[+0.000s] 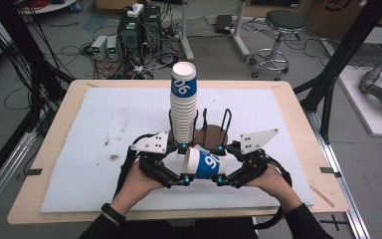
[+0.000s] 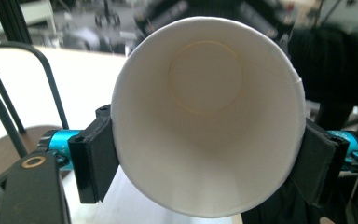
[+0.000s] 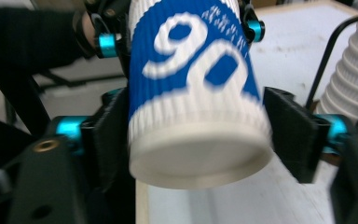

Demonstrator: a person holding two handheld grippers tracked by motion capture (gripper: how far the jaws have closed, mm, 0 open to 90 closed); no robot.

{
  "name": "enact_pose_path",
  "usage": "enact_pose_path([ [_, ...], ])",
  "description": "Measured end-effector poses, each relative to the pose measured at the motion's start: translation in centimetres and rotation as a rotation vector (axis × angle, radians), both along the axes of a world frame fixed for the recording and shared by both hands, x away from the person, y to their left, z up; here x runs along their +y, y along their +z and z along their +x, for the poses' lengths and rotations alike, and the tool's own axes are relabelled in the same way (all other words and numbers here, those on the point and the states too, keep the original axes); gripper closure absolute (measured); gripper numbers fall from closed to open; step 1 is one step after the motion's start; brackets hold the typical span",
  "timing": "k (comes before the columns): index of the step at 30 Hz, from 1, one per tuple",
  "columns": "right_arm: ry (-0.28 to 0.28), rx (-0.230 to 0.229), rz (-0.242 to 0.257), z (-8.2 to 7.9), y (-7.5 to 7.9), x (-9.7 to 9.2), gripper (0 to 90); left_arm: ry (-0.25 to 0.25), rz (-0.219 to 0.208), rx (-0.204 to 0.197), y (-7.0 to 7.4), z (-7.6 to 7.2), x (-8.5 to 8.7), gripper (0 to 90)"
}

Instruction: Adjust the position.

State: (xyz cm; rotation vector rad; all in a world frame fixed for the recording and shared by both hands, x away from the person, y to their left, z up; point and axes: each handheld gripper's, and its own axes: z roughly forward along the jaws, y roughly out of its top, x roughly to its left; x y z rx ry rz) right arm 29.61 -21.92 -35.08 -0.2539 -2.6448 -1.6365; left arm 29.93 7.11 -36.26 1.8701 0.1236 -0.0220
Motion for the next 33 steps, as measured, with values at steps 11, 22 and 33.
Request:
enact_pose_path([
  [11,0.042,-0.075,-0.268,-0.8,0.0,2.3,22.1,-0.020,0.238,-0.078,0.9,-0.4,-1.5,21.0],
  [22,0.026,-0.062,-0.126,-0.1,-1.0,1.5,29.7,0.036,-0.007,-0.043,0.8,-0.4,-0.6,12.2],
  [33,0.009,-0.024,0.010,-0.1,-1.0,1.0,29.8,0.013,-0.151,0.074,0.3,0.3,-0.5,18.7],
])
